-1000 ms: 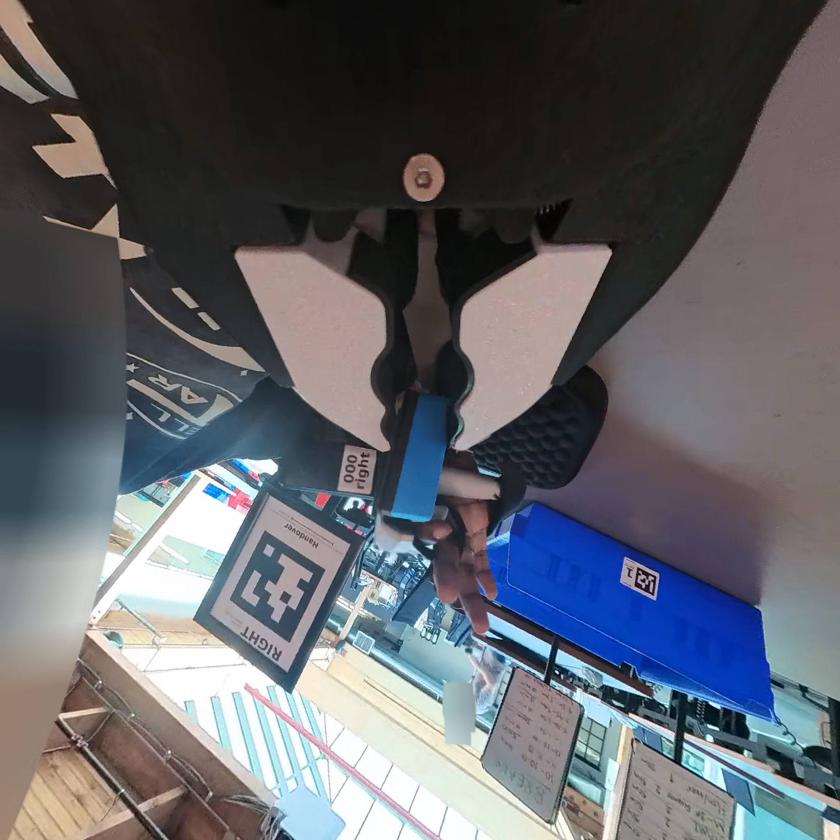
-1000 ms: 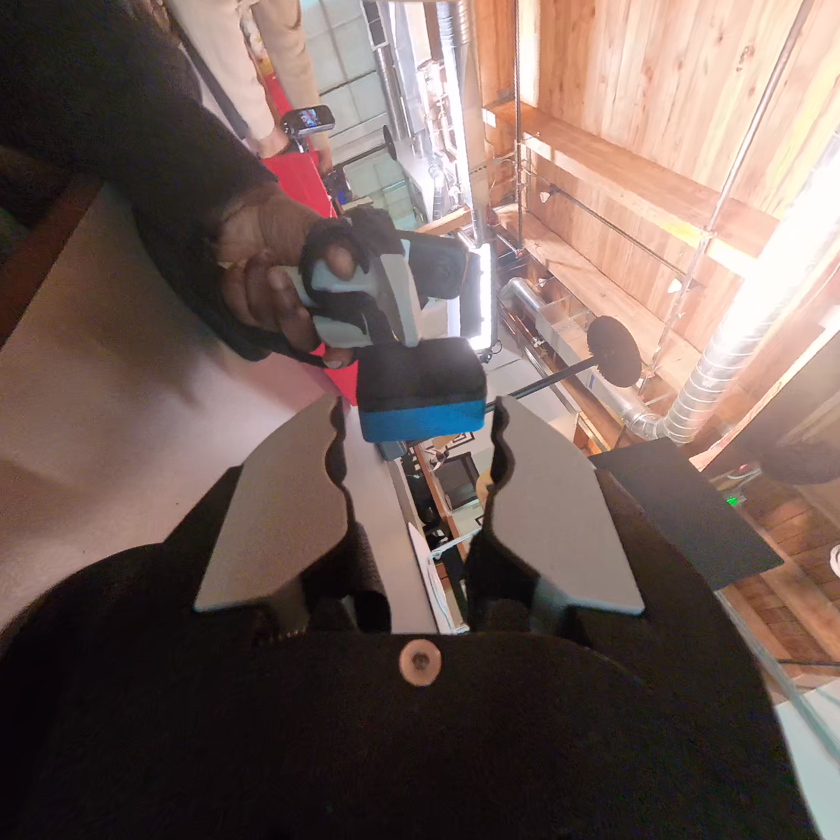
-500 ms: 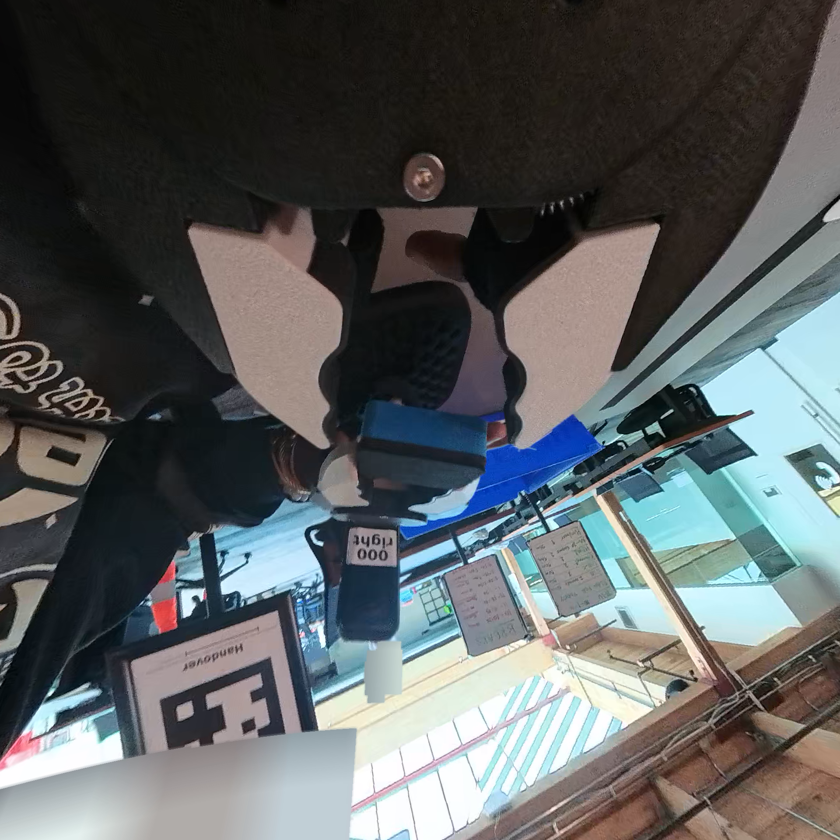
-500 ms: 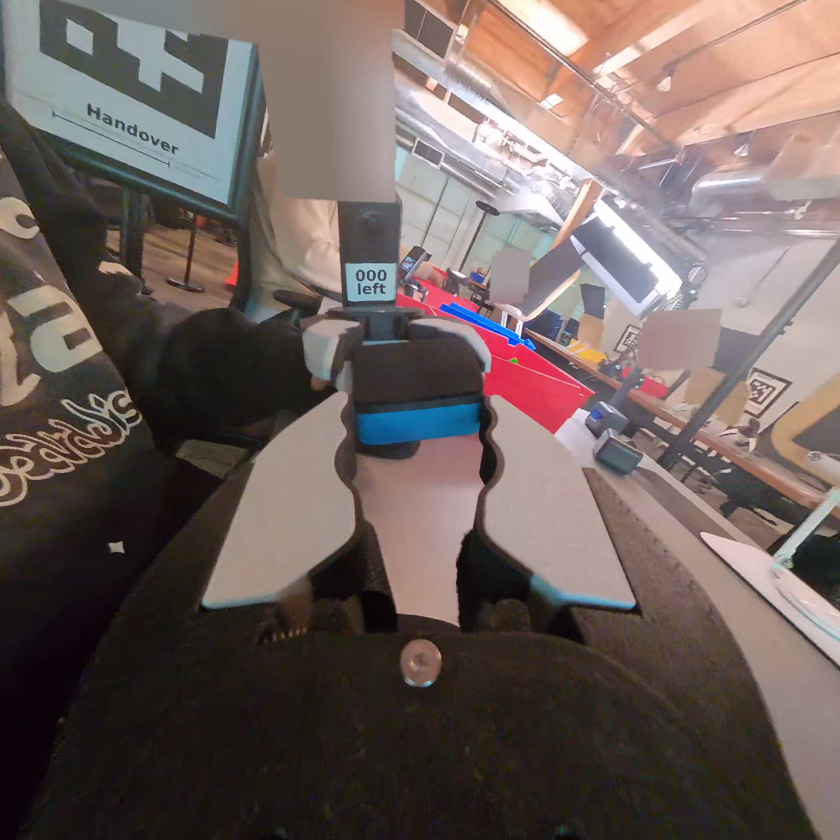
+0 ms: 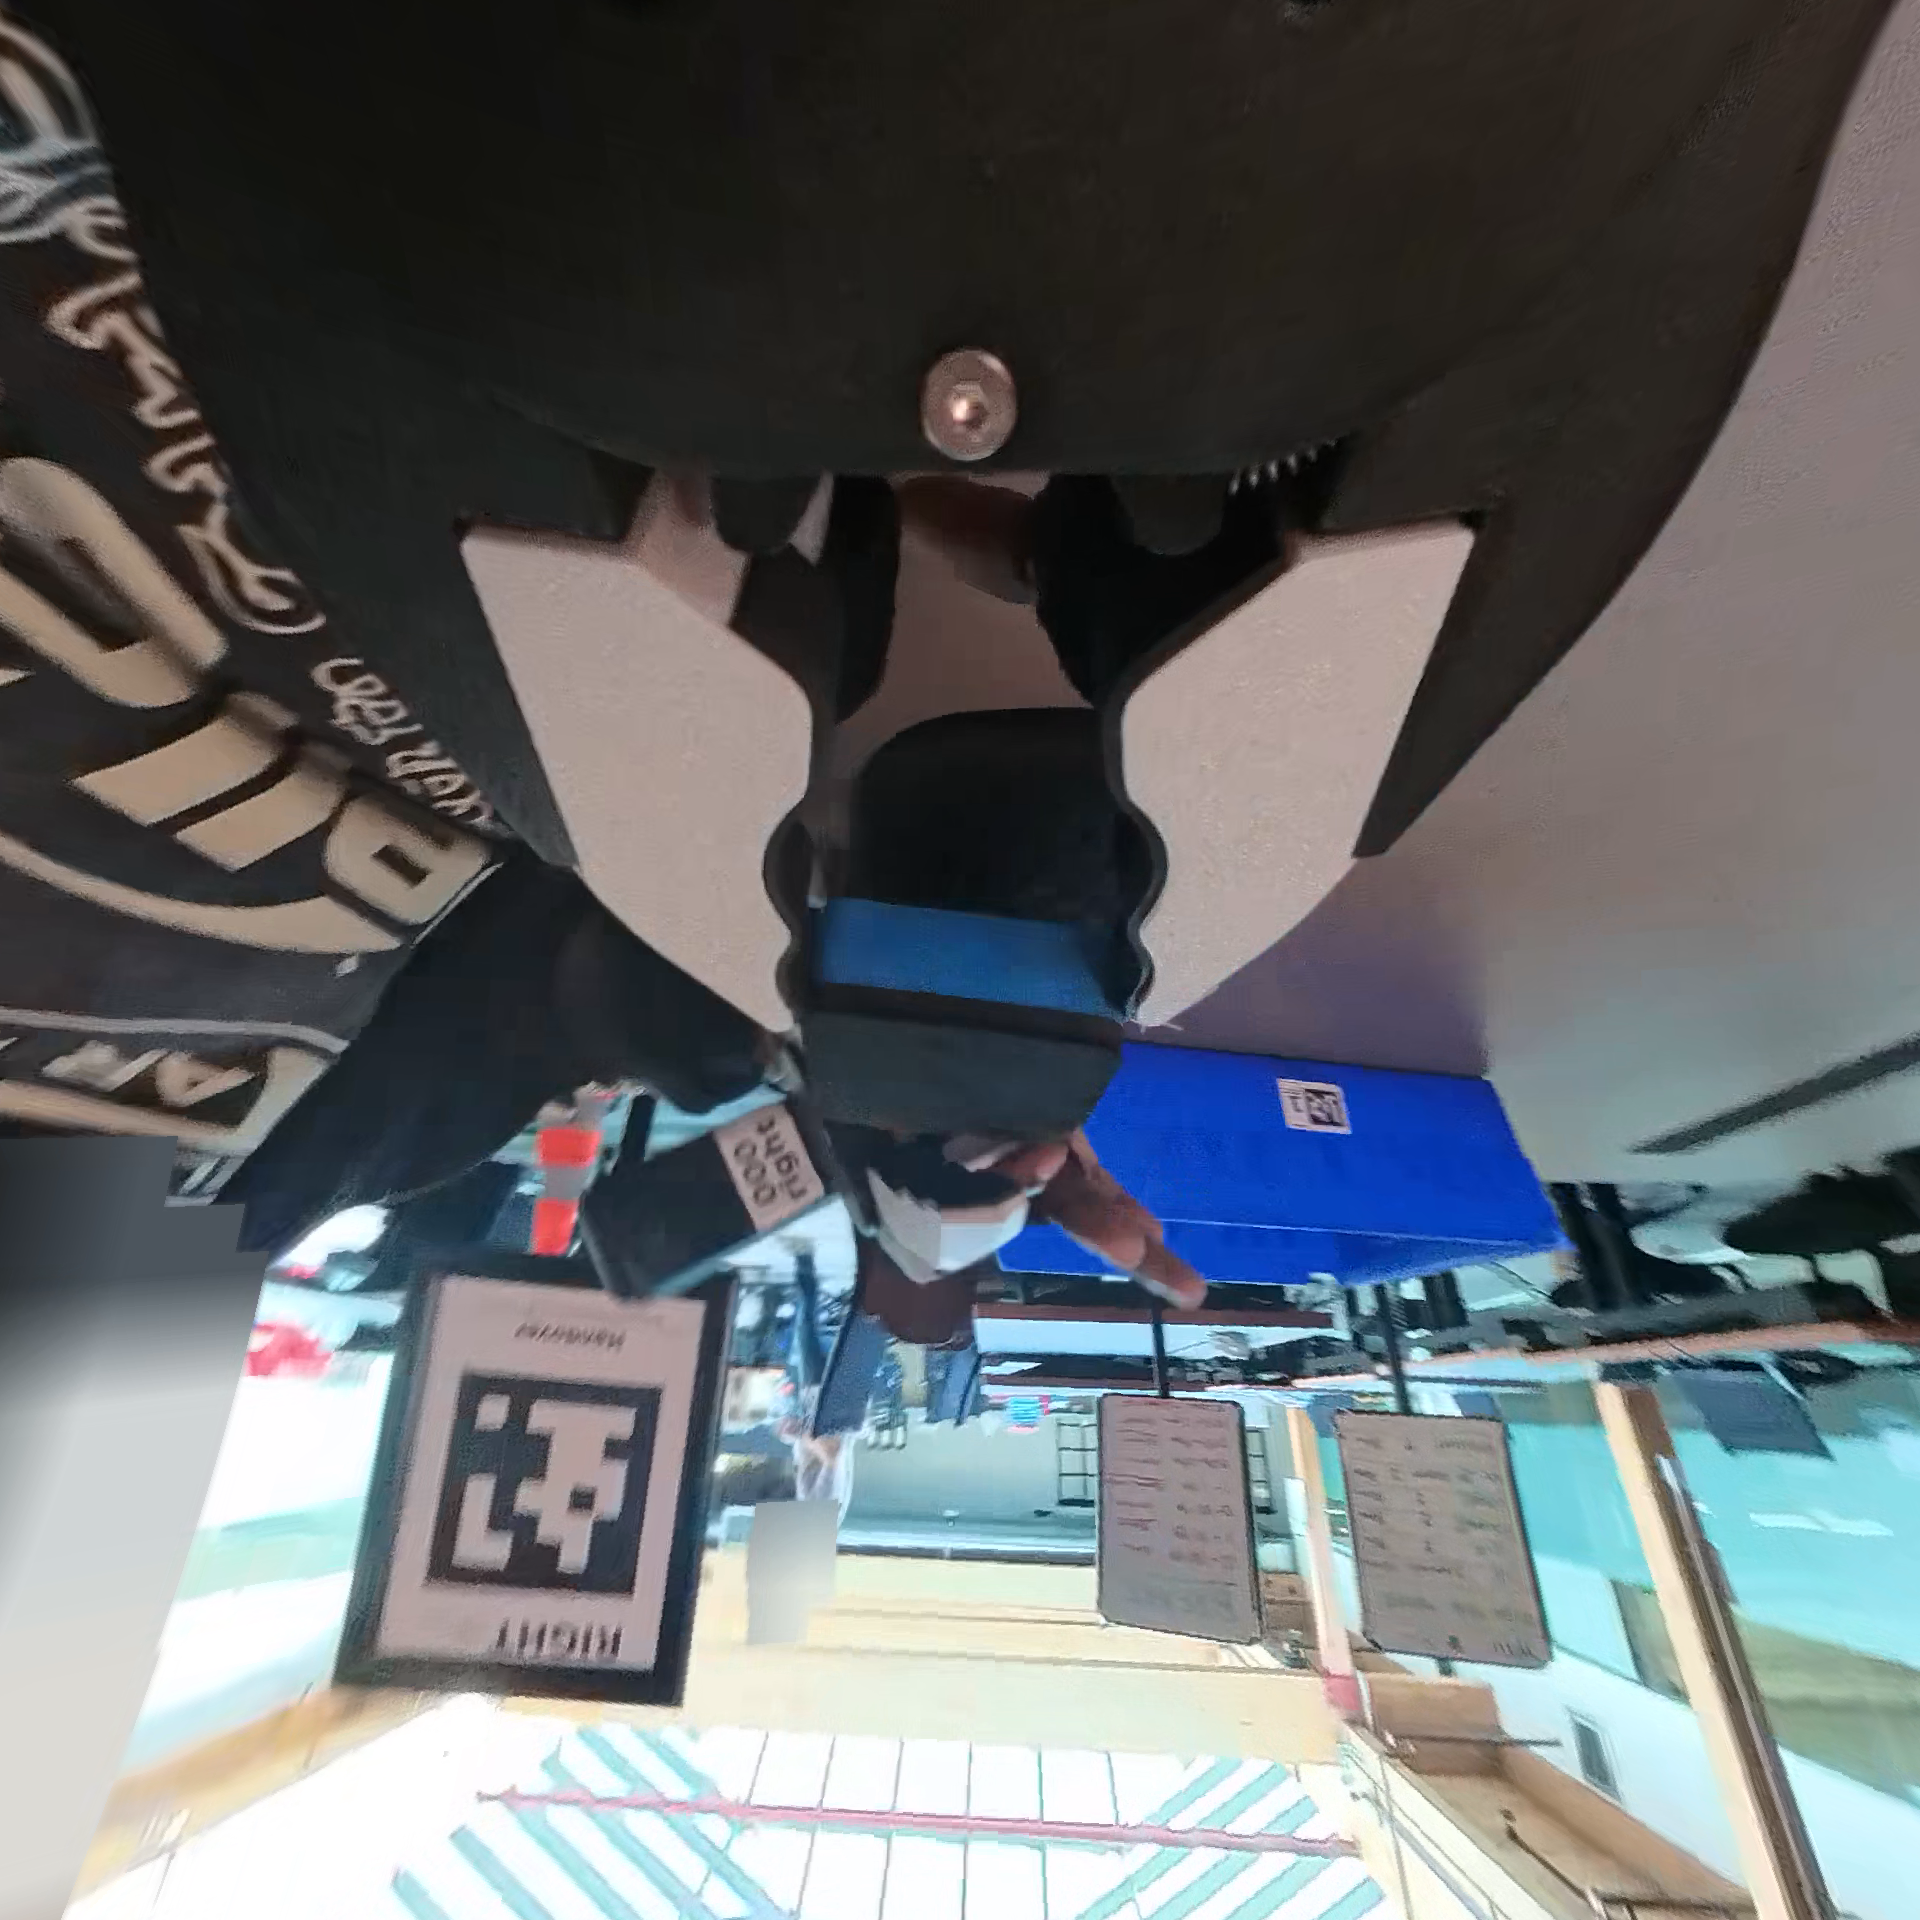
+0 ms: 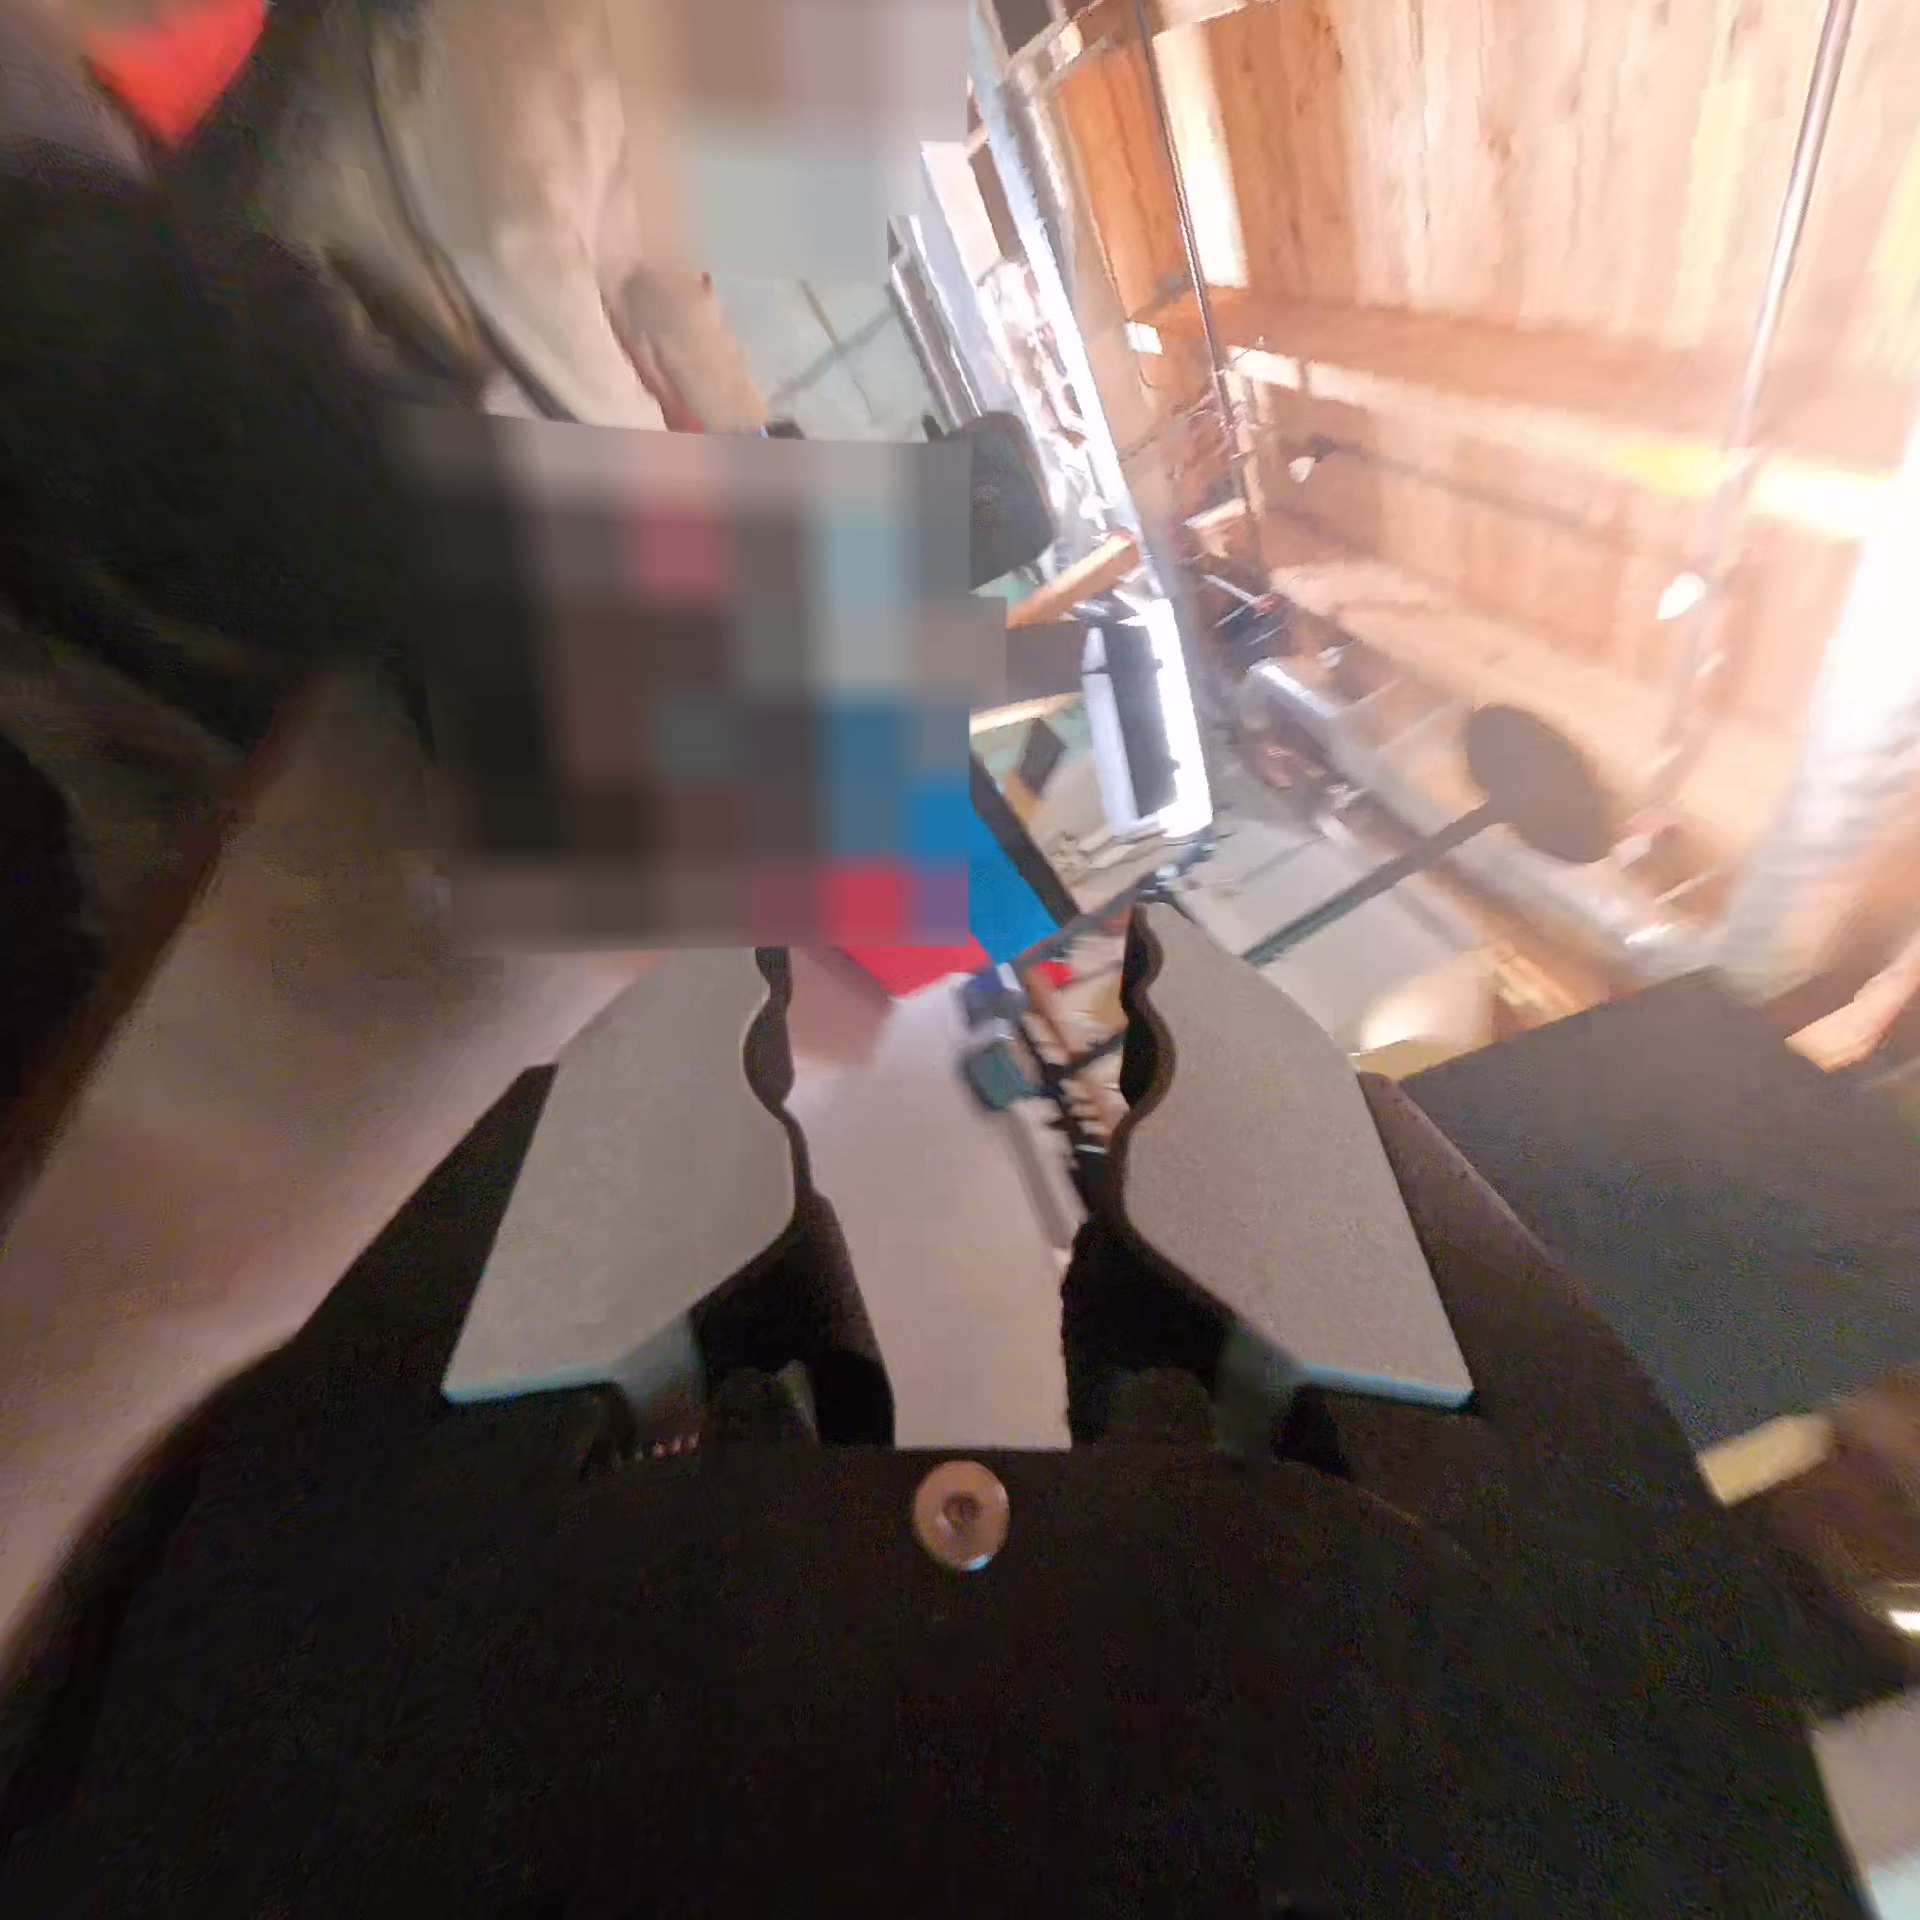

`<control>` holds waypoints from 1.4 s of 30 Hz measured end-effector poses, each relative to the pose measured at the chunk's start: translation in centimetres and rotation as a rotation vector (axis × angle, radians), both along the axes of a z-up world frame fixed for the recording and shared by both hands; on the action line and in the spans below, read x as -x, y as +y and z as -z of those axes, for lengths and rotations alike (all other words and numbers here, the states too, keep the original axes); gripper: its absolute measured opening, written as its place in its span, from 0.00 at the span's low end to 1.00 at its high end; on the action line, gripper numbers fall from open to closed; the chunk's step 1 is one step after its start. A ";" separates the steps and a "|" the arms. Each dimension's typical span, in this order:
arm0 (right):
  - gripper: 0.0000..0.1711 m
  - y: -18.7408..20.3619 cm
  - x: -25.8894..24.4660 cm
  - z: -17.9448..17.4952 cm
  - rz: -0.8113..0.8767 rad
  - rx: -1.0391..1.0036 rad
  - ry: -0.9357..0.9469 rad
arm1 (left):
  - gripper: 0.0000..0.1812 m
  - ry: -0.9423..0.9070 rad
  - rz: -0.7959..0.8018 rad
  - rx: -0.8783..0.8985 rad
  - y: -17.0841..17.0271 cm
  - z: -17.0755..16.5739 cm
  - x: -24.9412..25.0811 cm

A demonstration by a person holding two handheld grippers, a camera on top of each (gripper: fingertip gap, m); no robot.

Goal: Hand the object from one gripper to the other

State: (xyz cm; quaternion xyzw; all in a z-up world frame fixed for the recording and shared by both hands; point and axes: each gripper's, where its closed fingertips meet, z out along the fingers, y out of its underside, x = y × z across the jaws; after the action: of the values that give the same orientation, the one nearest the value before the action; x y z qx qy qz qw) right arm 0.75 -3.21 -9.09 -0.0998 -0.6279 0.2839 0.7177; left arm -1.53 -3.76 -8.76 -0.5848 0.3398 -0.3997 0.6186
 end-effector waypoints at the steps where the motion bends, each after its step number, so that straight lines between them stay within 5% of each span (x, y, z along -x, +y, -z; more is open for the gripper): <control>1: 0.35 -0.1 0.1 0.1 0.047 -0.103 0.021 | 0.31 -0.018 0.019 0.035 0.0 0.1 0.0; 5: 0.26 -0.7 0.2 -0.2 0.152 -0.341 0.092 | 0.31 -0.017 0.068 0.098 -0.3 0.6 -0.5; 12: 0.12 -1.4 0.6 0.5 0.163 -0.413 0.069 | 0.31 0.015 0.105 0.113 -0.7 1.2 -1.1; 15: 0.12 -1.3 0.6 0.2 0.124 -0.292 0.031 | 0.33 0.007 0.092 0.008 -1.0 0.4 -1.1; 21: 0.12 -0.6 0.3 -0.5 -0.101 0.296 -0.173 | 0.34 0.076 -0.125 -0.451 -1.2 -1.8 -0.6; 27: 0.12 -0.6 0.2 -0.2 -0.194 0.512 -0.275 | 0.15 0.155 -0.143 -0.423 -0.5 -0.6 -1.0; 31: 0.12 -0.4 0.4 0.1 -0.185 0.526 -0.290 | 0.12 0.149 -0.090 -0.286 -0.3 0.1 -0.8; 33: 0.15 -0.1 0.5 -0.2 -0.157 0.482 -0.236 | 0.12 0.103 -0.073 -0.186 0.0 0.1 -0.5; 36: 0.42 0.2 0.5 -0.6 -0.060 0.249 -0.080 | 0.12 0.000 -0.023 -0.012 0.3 0.0 0.3; 42: 0.41 -0.4 0.8 0.3 0.106 -0.178 -0.020 | 0.12 -0.056 0.040 0.147 0.5 0.7 0.2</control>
State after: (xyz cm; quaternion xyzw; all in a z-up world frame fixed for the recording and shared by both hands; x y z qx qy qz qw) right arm -0.08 -3.66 -9.38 -0.0718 -0.6515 0.1876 0.7316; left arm -1.70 -3.30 -9.44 -0.6104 0.3037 -0.4521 0.5752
